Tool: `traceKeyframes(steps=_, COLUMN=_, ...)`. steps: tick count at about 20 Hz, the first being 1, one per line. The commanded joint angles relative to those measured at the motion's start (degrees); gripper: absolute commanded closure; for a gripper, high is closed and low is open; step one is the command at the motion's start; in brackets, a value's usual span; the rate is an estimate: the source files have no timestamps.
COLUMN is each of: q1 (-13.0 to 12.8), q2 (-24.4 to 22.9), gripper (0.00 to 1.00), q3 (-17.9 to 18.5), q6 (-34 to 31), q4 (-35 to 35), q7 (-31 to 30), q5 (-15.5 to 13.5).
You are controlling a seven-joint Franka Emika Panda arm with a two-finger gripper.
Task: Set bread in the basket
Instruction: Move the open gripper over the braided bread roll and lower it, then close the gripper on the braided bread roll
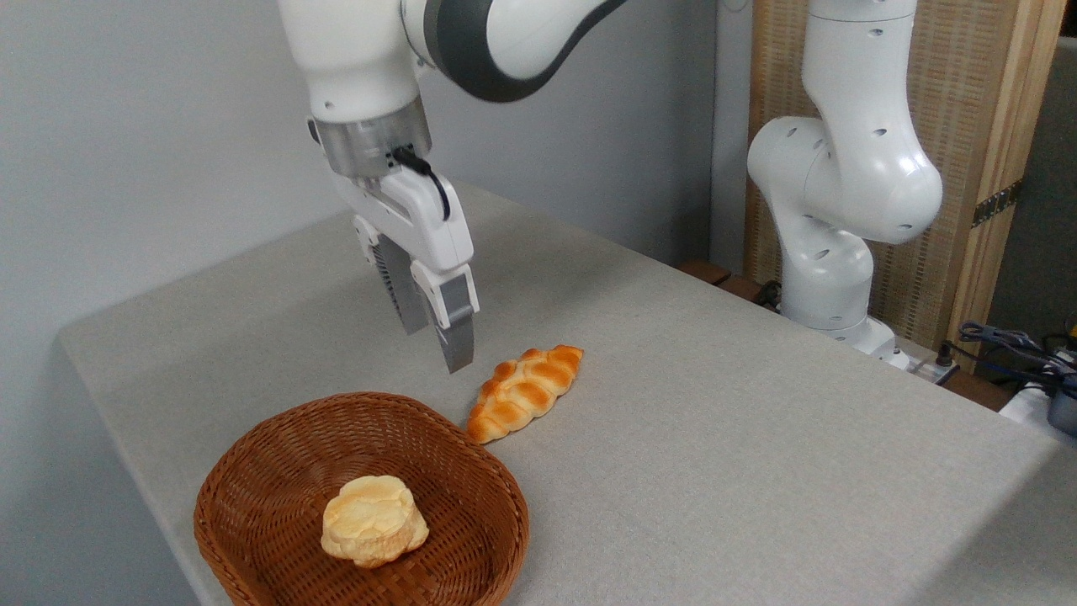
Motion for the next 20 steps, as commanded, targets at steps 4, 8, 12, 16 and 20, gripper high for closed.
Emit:
traceKeyframes(steps=4, q1=-0.05, q2=-0.69, gripper=0.00, q3=-1.09, q6=-0.29, q4=-7.55, q7=-0.73, q5=-0.85)
traceKeyframes(steps=8, q1=-0.05, q2=0.19, gripper=0.00, q3=-1.09, q6=-0.29, q4=-9.22, q7=-0.73, q5=-0.77)
traceKeyframes(steps=12, q1=-0.05, q2=0.72, gripper=0.00, q3=-1.00, q6=-0.29, q4=-10.71, q7=-0.30, q5=-0.33)
traceKeyframes(steps=16, q1=-0.05, q2=2.21, gripper=0.00, q3=-1.09, q6=0.06, q4=-10.81, q7=-0.29, q5=-0.15)
traceKeyframes(steps=20, q1=-0.05, q2=3.01, gripper=0.00, q3=-1.09, q6=0.15, q4=-10.89, q7=-0.21, q5=-0.15)
